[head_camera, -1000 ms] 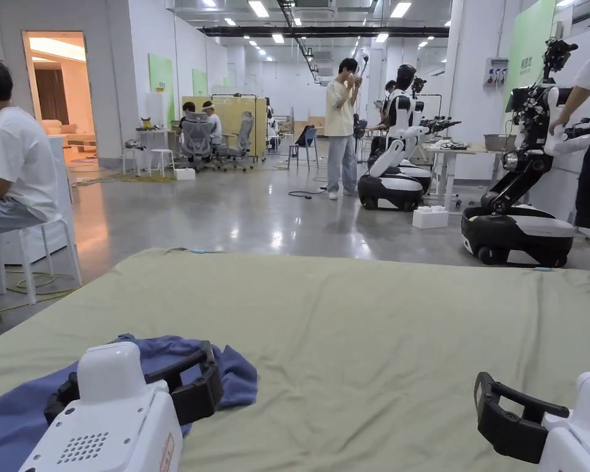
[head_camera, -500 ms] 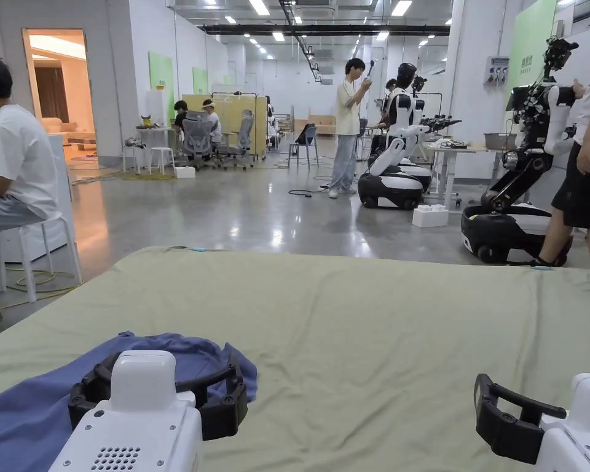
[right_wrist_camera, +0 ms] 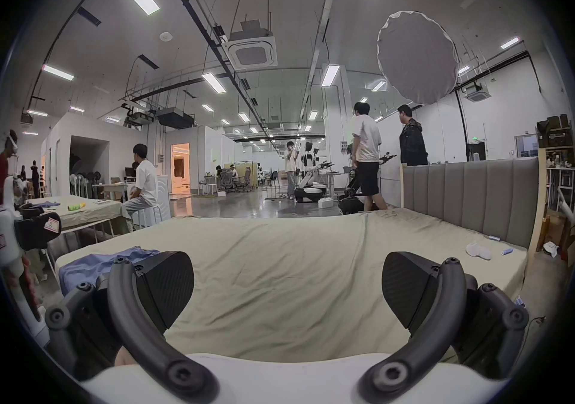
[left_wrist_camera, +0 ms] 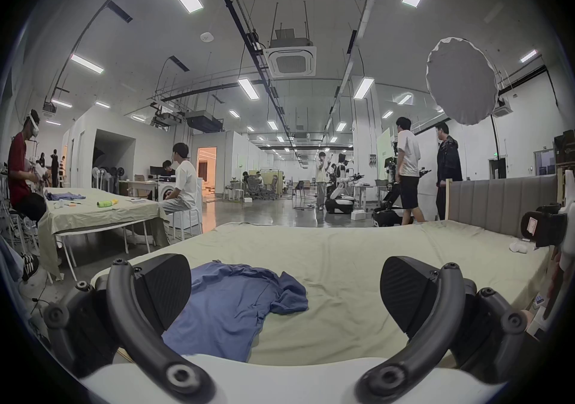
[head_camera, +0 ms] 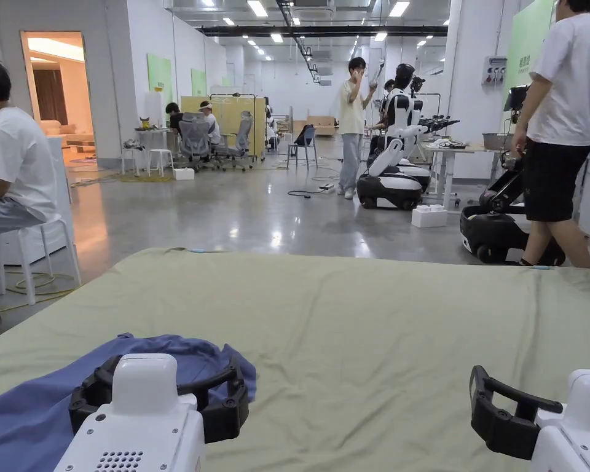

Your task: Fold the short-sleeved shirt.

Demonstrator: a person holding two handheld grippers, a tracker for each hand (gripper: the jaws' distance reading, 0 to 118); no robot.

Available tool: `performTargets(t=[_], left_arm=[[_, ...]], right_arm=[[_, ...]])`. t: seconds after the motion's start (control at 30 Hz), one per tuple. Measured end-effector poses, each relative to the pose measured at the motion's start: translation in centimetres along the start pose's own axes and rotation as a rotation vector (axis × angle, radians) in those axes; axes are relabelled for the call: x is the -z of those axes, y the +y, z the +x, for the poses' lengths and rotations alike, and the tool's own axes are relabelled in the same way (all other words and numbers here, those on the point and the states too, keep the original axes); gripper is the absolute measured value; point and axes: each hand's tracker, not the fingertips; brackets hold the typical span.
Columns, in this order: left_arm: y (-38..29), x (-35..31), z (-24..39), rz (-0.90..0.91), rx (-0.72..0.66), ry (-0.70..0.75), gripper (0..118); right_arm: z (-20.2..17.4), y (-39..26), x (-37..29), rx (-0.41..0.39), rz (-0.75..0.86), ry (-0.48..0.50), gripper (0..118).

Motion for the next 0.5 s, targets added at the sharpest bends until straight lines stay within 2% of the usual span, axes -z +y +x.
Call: performTargets(t=[0.2, 0.23, 0.27, 0.3, 0.33, 0.37, 0.4, 0.43, 0.5], left_arm=[[0.4, -0.6, 0.2, 0.020, 0.004, -0.014, 118], [0.5, -0.7, 0.2, 0.022, -0.003, -0.019, 118], [0.6, -0.8, 0.3, 0.024, -0.005, -0.024, 110], [0.6, -0.9, 0.4, 0.028, -0.001, -0.030, 75], [0.6, -1.0, 0.7, 0.036, 0.015, -0.034, 32], [0.6, -1.0, 1.0, 0.039, 0.036, -0.031, 32], [0.6, -0.9, 1.1, 0.032, 0.038, -0.037, 18], [0.6, -0.9, 1.0, 0.030, 0.029, -0.057, 1], [0.7, -1.0, 0.9, 0.009, -0.009, -0.119, 0]], right_arm=[[-0.1, 0.0, -0.3, -0.047, -0.019, -0.044, 118], [-0.1, 0.0, -0.4, -0.051, -0.026, -0.041, 115], [0.1, 0.1, -0.6, -0.051, -0.024, -0.035, 101], [0.1, 0.1, -0.8, -0.047, -0.018, -0.022, 56], [0.0, 0.2, -1.1, -0.047, 0.001, -0.028, 18], [-0.2, 0.3, -1.1, -0.069, 0.009, -0.062, 18], [-0.3, 0.3, -1.1, -0.076, 0.007, -0.072, 12], [-0.3, 0.3, -1.2, -0.074, 0.015, -0.077, 11], [0.1, 0.5, -1.3, -0.070, 0.000, -0.051, 10]])
